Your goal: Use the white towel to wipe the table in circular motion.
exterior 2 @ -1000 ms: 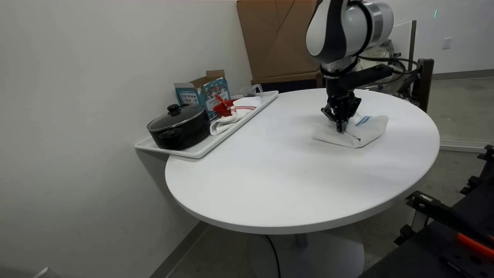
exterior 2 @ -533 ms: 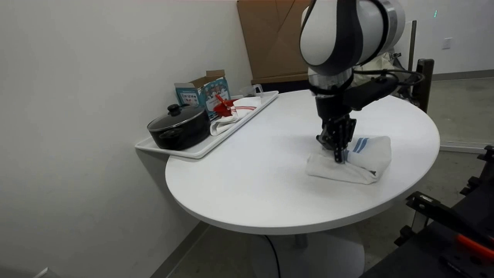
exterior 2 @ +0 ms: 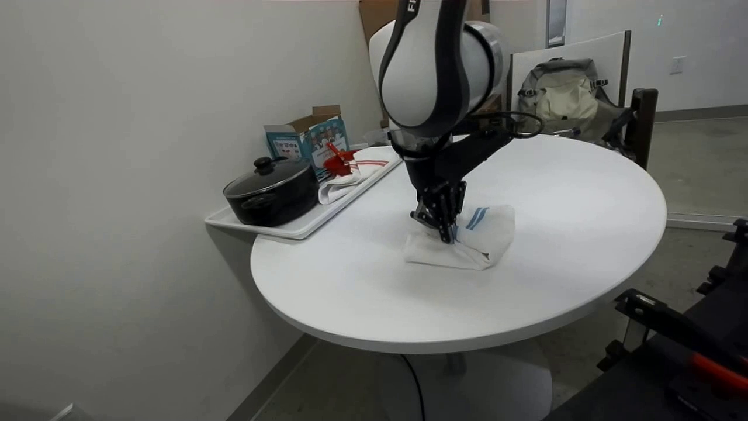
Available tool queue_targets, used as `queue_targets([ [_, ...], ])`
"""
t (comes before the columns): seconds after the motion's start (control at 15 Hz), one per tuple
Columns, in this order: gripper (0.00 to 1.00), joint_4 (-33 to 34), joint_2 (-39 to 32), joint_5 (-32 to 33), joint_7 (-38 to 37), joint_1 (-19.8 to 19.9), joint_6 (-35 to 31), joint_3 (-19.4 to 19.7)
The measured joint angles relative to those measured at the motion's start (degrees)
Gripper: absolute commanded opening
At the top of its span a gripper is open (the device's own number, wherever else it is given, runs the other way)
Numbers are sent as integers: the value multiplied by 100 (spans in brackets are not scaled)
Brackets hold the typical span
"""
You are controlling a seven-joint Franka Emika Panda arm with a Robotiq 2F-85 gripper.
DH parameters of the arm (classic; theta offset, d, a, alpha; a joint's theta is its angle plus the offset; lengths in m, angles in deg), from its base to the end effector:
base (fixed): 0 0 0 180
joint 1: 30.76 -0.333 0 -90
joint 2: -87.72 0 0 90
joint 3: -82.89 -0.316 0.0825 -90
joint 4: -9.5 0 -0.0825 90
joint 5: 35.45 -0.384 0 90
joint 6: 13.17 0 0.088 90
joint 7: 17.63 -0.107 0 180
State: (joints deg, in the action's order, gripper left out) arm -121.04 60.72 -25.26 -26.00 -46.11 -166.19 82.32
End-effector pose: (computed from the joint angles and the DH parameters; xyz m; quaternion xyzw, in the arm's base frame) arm 0.4974 0.1477 0.1400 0.9880 0.1456 -0.0309 0.0423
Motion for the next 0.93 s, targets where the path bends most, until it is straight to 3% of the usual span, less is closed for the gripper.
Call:
queue_targets([
  [0.2,2,730,-362,-122,0,414,294,334],
  [0.4,2,858,-429,-228,63,1018,311,476],
  [0.67,2,147,-75,-41,197,1132,253,521],
  [0.93,2,-917,505,-39,582,970,124,-79],
])
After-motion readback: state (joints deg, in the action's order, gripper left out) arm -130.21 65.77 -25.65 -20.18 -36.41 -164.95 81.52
